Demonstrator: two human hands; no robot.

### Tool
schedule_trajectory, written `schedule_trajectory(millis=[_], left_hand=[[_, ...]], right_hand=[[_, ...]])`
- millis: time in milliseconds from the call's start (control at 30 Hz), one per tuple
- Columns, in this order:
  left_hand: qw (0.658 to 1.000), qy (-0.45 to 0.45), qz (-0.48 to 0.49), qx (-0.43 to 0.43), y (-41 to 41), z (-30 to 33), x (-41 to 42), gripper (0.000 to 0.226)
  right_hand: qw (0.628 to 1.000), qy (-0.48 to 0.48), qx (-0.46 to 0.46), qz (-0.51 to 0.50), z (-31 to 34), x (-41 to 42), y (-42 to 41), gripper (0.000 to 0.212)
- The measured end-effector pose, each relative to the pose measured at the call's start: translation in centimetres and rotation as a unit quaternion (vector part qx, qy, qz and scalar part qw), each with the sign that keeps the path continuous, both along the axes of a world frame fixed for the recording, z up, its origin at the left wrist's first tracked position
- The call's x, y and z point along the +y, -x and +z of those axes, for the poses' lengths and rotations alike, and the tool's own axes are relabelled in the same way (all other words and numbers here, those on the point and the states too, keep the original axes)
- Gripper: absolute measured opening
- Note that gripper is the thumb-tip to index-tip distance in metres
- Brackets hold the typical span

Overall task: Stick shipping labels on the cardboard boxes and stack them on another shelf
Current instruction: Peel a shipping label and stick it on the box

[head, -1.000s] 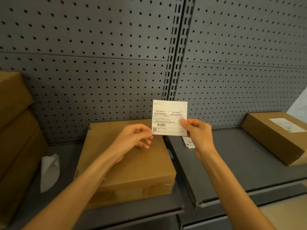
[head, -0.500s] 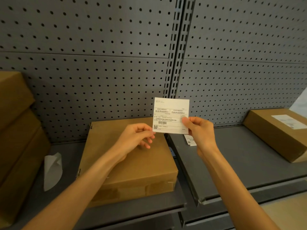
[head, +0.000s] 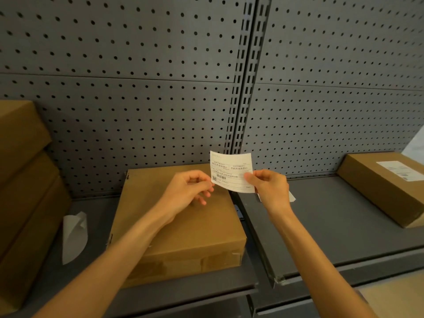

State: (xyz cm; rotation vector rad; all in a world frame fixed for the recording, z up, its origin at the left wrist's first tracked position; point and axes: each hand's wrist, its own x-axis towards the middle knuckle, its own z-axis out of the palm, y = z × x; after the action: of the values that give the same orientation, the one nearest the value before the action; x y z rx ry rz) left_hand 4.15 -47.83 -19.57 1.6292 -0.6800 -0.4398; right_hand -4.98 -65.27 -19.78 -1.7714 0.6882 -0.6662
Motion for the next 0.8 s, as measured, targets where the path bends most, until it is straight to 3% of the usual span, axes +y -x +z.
schedule_trajectory(millis=[167, 467, 667, 800], left_hand=[[1.000, -0.014, 0.007, -0.024, 0.0, -0.1, -0.1, 0.012], [0.999, -0.016, 0.018, -0.026, -0.2, -0.3, -0.2, 0.014], [0.999, -0.017, 0.028, -0.033, -0.2, -0.3, -0.2, 0.014], [0.998, -0.016, 0.039, -0.036, -0.2, -0.2, -0.2, 0.015]], right_hand=[[0.994, 0.101, 0.047, 0.008, -0.7, 0.4, -0.1, 0.033], [0.948, 0.302, 0.089, 0.048, -0.2, 1.8, -0.5, 0.045], [0.932, 0.339, 0.126, 0.038, 0.0, 2.5, -0.7, 0.069], [0.929, 0.347, 0.122, 0.038, 0.1, 2.8, -0.7, 0.073]])
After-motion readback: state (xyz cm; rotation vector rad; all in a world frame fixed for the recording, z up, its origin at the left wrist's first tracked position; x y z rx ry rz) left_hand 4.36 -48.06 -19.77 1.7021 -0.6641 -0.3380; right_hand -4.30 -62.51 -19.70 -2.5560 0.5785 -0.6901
